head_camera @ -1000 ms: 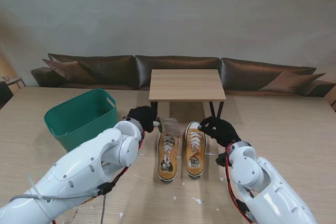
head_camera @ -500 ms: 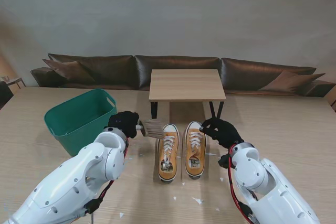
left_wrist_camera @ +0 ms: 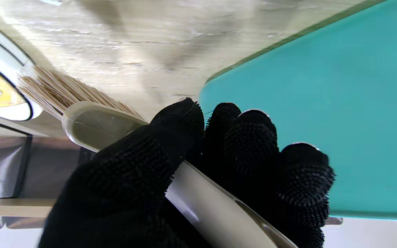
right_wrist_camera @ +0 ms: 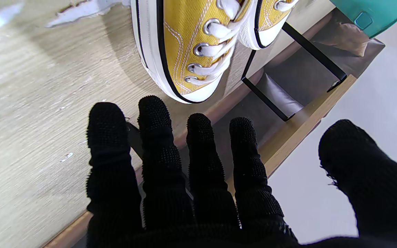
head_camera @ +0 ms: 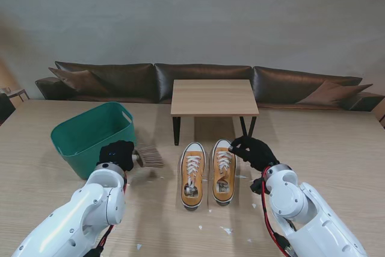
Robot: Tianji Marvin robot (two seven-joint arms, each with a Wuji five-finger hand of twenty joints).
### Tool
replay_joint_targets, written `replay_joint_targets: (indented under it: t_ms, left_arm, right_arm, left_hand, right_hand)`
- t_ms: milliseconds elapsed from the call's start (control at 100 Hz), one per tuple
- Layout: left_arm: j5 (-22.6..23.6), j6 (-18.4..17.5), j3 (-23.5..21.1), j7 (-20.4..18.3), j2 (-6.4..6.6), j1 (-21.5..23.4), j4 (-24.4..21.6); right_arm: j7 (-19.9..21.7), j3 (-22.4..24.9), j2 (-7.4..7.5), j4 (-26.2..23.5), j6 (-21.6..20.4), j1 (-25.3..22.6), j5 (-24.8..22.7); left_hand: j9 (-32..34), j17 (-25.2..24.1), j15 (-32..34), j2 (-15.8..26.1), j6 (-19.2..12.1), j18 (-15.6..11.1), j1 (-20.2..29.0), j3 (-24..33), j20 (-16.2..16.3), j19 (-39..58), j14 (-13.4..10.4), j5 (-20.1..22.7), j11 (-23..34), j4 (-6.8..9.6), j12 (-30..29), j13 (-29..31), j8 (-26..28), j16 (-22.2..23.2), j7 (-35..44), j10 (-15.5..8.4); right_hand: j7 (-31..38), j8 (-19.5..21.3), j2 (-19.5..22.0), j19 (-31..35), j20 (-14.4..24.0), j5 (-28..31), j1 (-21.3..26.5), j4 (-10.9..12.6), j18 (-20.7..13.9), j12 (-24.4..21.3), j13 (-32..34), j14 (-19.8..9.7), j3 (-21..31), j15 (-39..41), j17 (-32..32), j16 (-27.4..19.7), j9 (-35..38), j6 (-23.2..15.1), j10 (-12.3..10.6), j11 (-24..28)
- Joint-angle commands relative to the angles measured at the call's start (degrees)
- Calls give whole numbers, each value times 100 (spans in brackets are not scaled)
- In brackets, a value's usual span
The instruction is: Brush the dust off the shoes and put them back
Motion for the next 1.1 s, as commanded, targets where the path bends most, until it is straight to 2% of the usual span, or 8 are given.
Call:
replay_joint_targets:
  t_ms: [0, 260, 540, 630, 680, 730, 830, 1090]
  left_arm:
    - [32, 89, -48, -22, 28, 90, 44]
    - [205, 185, -231, 208, 29, 272, 302]
    - [233, 414, -238, 359, 31, 334, 602]
    - [250, 544, -231, 330, 38, 376, 639]
    - [278, 596, -228, 273, 47, 400, 648]
    - [337, 656, -218, 111, 67, 423, 630]
    - [373, 795, -171, -35, 87, 431, 662]
    - [574, 1044, -22, -350, 132, 425, 717]
  right_arm:
    - [85, -8, -8, -51, 4, -41, -8]
    - [83, -13, -9, -50, 8, -40, -2]
    - [84, -41, -15, -8, 18, -12, 18]
    - [82, -49, -17, 5, 16, -7, 30]
    - [82, -55, -18, 13, 14, -2, 32]
    - [84, -61, -18, 20, 12, 2, 36]
    - [85, -72, -19, 34, 10, 10, 43]
    - [68, -93, -31, 72, 21, 27, 88]
  left_hand:
    - [240, 171, 172, -117, -87, -142, 194, 301, -75, 284, -324, 226, 52, -42, -37, 177, 51, -14, 363, 314]
    - [227, 124, 111, -89, -112, -144, 184, 296, -79, 255, -302, 205, 39, -40, -41, 167, 50, -31, 366, 288]
    - [179, 53, -13, -37, -140, -137, 198, 242, -88, 216, -276, 162, -1, -20, -54, 151, 41, -52, 365, 284]
    - [167, -77, -196, -18, -159, -57, 183, 198, -91, 169, -131, 149, -47, -18, -100, 145, 37, -77, 375, 258]
    - [139, -319, -411, 18, -186, 81, 166, 159, -53, 138, 75, 107, -87, -15, -128, 103, 48, -73, 375, 211]
    - [88, -509, -620, 81, -221, 107, 175, 31, 16, 99, 150, 68, -109, 14, -156, 2, 66, 79, 362, 168]
    - [-24, -855, -1042, 94, -250, 257, 139, 20, -11, -85, 344, 40, -231, -28, -181, -293, 48, 26, 342, 147]
    - [-307, -1395, -1831, 99, -361, 436, 20, -108, -120, -595, 584, 138, -480, -55, -387, -801, -409, -276, -151, 152]
  right_hand:
    - [7, -101, 165, 91, 96, -107, -19, 160, 137, -24, 31, 42, -133, 67, -1477, 43, 61, 5, 101, 38]
    - [5, -103, 168, 93, 96, -111, -18, 161, 137, -27, 31, 40, -134, 68, -1478, 43, 54, 7, 101, 32]
    - [6, -103, 169, 90, 95, -118, -20, 160, 144, -25, 27, 34, -136, 67, -1483, 42, 54, 4, 94, 35]
    - [9, -102, 170, 89, 94, -116, -20, 159, 146, -25, 32, 54, -136, 71, -1483, 43, 52, 7, 102, 36]
    - [10, -102, 175, 88, 94, -115, -16, 160, 138, -25, 27, 38, -134, 69, -1486, 42, 48, 4, 109, 34]
    - [11, -102, 168, 88, 94, -115, -15, 160, 143, -25, 36, 37, -135, 73, -1484, 44, 50, 7, 103, 36]
    - [13, -102, 170, 88, 94, -113, -18, 159, 140, -25, 31, 42, -137, 70, -1484, 43, 53, 6, 100, 37]
    - [9, -106, 188, 86, 95, -117, -32, 155, 142, -25, 20, 44, -148, 69, -1490, 43, 49, 11, 104, 37]
